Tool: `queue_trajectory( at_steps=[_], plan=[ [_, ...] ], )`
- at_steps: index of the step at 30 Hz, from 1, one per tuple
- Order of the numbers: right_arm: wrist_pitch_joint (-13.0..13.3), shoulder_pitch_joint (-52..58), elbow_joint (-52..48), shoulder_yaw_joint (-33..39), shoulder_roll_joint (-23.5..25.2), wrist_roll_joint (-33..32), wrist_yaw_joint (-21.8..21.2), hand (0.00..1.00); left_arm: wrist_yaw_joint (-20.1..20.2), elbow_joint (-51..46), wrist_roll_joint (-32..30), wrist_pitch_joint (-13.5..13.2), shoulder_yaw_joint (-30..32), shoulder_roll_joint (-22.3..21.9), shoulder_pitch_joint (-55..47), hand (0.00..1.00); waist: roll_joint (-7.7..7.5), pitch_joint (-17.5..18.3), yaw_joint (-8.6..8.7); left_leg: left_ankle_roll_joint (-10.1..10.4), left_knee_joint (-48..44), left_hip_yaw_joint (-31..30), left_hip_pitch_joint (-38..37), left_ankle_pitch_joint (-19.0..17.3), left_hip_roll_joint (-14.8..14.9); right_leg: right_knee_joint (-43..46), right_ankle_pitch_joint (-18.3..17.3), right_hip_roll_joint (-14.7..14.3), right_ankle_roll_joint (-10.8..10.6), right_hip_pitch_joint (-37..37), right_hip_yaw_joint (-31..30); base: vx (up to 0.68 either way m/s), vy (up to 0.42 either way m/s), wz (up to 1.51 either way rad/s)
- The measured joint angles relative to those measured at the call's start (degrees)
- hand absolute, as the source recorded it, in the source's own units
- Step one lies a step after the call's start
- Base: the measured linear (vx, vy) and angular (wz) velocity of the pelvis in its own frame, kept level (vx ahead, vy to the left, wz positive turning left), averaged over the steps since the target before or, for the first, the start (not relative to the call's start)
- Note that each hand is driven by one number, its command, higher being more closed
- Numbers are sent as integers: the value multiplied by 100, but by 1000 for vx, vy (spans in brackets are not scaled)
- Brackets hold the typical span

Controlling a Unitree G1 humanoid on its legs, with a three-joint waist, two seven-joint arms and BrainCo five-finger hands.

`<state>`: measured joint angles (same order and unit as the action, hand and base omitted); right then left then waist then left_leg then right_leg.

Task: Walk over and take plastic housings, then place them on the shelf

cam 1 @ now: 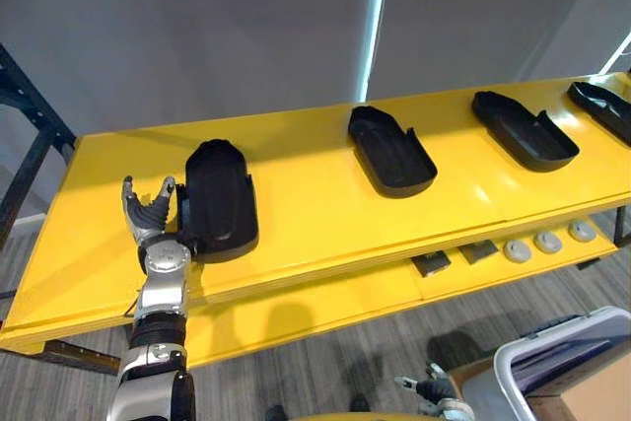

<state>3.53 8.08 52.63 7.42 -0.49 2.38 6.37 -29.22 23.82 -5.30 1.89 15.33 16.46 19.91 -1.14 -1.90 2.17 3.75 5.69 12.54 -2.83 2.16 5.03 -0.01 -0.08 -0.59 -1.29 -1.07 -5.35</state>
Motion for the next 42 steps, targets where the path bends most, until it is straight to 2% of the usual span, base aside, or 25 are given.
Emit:
queue_trajectory(
  at_steps=[1,4,5,7,8,14,15,21,23,25,29,34,38,42],
  plan=[
    [3,1,1,0,1,-2,2,0,-59,-635,-50,-8,-59,-31,-113,0,-14,-9,-5,0,19,-18,2,0,-4,-2,-2,6,-1,8,24,-23,-1,8],
    [44,4,12,1,-1,-8,8,0,-124,-1747,-500,-138,-241,-173,-405,0,-8,-12,-6,1,13,-38,10,-1,-15,-6,-5,35,-7,22,26,23,14,5],
    [63,-1,28,2,1,-12,10,0,-148,-2394,-768,-277,-403,-338,-654,0,-4,-19,-16,1,-14,-54,7,-1,-22,-9,-3,58,-9,68,39,55,17,6],
    [98,-9,55,1,2,-11,12,0,-148,-3015,-993,-444,-640,-557,-1010,0,-1,-19,-38,0,-18,-88,0,-1,-20,-8,-4,60,-10,91,63,45,5,7],
    [114,-7,63,2,4,-11,11,0,-98,-3354,-1131,-520,-765,-709,-1285,100,2,-21,-58,0,-19,-94,5,-1,-13,-8,-4,59,-10,92,67,27,-7,4],
    [168,34,121,2,-4,-11,17,0,177,-4347,-1457,-841,-1241,-1139,-2667,100,43,-44,-212,15,-17,-186,-6,-38,12,0,-40,55,-29,194,149,1,-10,9],
    [182,66,110,0,-8,-11,17,0,278,-4490,-1573,-914,-1307,-1197,-3009,100,66,-43,-294,-25,-17,-222,-11,-77,30,41,-94,69,-52,202,194,-33,-4,15],
    [184,158,23,-73,-9,-10,24,0,645,-4522,-1568,-1013,-1353,-1362,-3803,100,37,-44,-389,-41,-60,-281,22,-91,18,124,-168,110,-118,209,316,-7,1,12],
    [174,194,-5,-83,-3,-11,24,0,801,-4317,-1563,-1014,-1379,-1451,-3799,100,15,-60,-462,-67,-249,-275,63,-189,18,168,-176,136,-118,245,341,5,13,8],
    [163,214,-29,-141,-7,-9,23,0,933,-3916,-1562,-1009,-1452,-1513,-3803,100,-1,-53,-474,-63,-506,-279,134,-381,17,218,-248,168,-153,295,368,7,13,5],
    [124,261,-173,-177,18,-10,22,0,1155,-3331,-1566,-992,-1535,-1523,-3751,100,-33,-55,-468,-64,-693,-240,208,-476,14,239,-263,196,-173,276,363,17,5,-3],
    [98,304,-236,-181,20,-8,22,0,1165,-2434,-1590,-852,-1694,-1512,-3374,100,-73,-24,-462,-88,-644,-178,146,-442,-25,267,-290,234,-212,265,347,46,11,-4],
    [95,311,-229,-178,10,-7,26,0,1130,-2055,-1816,-843,-1728,-1499,-3080,100,-55,30,-447,-100,-490,-121,9,-399,-62,220,-288,248,-210,266,279,34,5,-11],
    [95,275,-196,-175,3,0,107,0,1010,-1634,-2028,-837,-1810,-1419,-2738,100,-4,81,-315,-117,-183,-104,-113,-244,-113,181,-285,259,-206,245,220,33,4,-4]
  ],
)
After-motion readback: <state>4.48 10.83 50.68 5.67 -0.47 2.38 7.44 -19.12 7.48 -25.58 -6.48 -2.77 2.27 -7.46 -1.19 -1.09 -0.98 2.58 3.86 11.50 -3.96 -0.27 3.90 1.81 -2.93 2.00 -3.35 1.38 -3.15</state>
